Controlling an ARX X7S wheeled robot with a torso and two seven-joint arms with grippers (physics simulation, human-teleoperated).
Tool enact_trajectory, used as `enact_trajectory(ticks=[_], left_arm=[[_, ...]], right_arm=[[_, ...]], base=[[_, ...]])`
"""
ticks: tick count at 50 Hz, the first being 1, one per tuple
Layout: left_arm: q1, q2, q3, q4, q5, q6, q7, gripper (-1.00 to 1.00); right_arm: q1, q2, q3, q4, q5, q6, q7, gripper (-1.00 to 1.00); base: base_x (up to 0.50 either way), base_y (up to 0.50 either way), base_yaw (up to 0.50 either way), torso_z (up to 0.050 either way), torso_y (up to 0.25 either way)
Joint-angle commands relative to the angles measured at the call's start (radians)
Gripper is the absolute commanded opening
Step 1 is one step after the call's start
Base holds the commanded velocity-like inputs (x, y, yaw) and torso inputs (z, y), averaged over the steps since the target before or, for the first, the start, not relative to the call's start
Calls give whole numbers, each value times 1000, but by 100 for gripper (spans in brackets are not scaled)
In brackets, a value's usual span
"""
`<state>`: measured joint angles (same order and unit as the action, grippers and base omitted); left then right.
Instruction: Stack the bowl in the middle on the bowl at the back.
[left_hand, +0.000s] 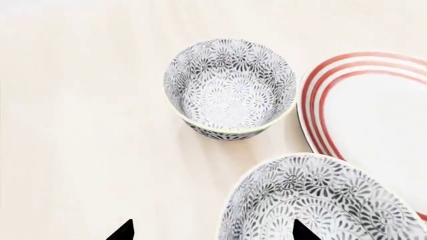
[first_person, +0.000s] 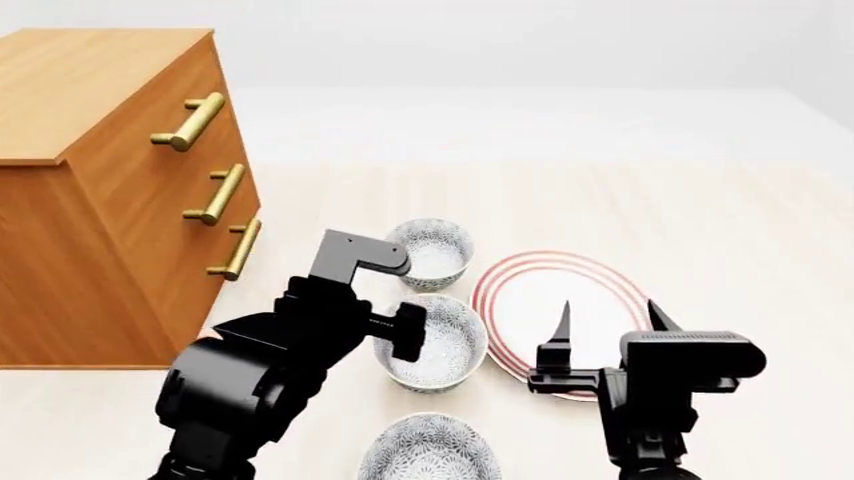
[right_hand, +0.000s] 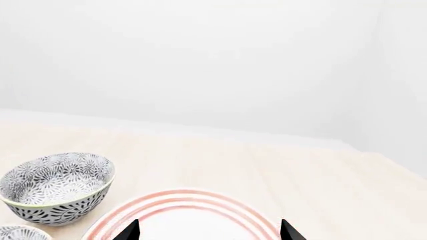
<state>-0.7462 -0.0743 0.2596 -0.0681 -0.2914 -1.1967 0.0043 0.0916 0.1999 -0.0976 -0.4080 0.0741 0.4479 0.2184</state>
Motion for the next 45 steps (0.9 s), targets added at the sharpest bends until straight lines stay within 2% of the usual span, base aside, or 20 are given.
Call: enact_trajectory(ticks=[1, 25, 36, 41, 42, 45], left_arm=[[-33, 17, 36, -109, -6, 3, -3, 100], [-86, 47, 63, -420, -31, 161, -12, 100], [-106, 60, 120, -606, -45, 267, 14, 100], [-97, 59, 170, -631, -58, 296, 33, 100], [-92, 57, 175, -623, -62, 294, 32, -100], [-70, 44, 192, -565, -74, 278, 34, -100]], right_arm=[[26, -3, -11, 29, 4, -1, 7, 100], [88, -17, -38, 127, 16, -35, 13, 100], [103, -20, -47, 213, 20, -101, 10, 100], [95, -17, -47, 249, 23, -144, 8, 100], [89, -17, -47, 254, 23, -155, 7, 100], [71, -15, -48, 266, 23, -185, 9, 100]], base=[[0, 0, 0, 0, 0], [0, 0, 0, 0, 0], [0, 0, 0, 0, 0], [0, 0, 0, 0, 0], [0, 0, 0, 0, 0], [0, 0, 0, 0, 0]])
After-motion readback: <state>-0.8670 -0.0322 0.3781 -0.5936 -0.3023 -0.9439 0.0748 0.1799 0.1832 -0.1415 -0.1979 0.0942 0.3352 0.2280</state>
